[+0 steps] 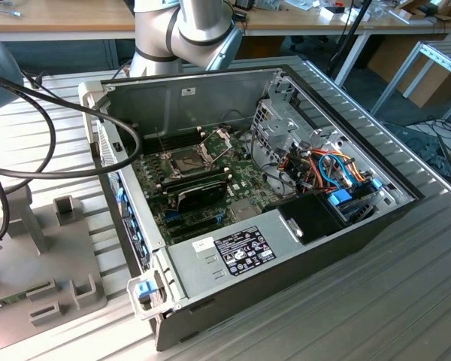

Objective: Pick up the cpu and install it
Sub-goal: 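Pick up the cpu and move it towards the insertion slot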

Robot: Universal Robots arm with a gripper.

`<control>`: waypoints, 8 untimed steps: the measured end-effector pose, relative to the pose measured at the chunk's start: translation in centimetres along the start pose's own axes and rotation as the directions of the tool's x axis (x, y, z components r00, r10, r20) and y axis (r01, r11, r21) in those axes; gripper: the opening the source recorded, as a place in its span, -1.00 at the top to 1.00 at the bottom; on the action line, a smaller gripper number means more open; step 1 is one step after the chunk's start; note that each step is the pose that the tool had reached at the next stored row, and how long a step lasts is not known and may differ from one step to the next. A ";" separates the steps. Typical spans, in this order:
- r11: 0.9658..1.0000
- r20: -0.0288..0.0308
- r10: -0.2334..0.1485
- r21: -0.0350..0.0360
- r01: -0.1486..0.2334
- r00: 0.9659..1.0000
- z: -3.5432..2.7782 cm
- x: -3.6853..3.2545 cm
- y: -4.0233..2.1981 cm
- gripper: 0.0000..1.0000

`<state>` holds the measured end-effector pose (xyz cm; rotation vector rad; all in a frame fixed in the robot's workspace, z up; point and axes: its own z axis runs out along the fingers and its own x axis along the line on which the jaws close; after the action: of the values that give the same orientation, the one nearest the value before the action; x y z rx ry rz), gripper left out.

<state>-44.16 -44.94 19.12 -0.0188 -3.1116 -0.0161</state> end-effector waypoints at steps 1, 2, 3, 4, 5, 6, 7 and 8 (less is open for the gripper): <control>1.000 0.000 -0.003 0.000 0.003 1.000 0.00 0.00 0.00 -0.09; 1.000 0.000 -0.005 0.000 0.005 1.000 0.00 0.00 0.00 -0.09; 1.000 0.000 -0.008 0.000 0.008 1.000 0.00 0.00 0.00 -0.09; 1.000 0.000 -0.008 0.000 0.008 1.000 0.00 0.00 0.00 -0.09; 1.000 0.000 -0.008 0.000 0.008 1.000 0.00 0.00 0.00 -0.09; 1.000 0.000 -0.009 0.000 0.009 1.000 0.00 0.00 0.00 -0.09; 1.000 0.000 -0.009 0.000 0.009 1.000 0.00 0.00 0.00 -0.09; 1.000 0.000 -0.009 0.000 0.009 1.000 0.00 0.00 0.00 -0.09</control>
<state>-44.16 -44.94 19.12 -0.0052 -3.1117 -0.0158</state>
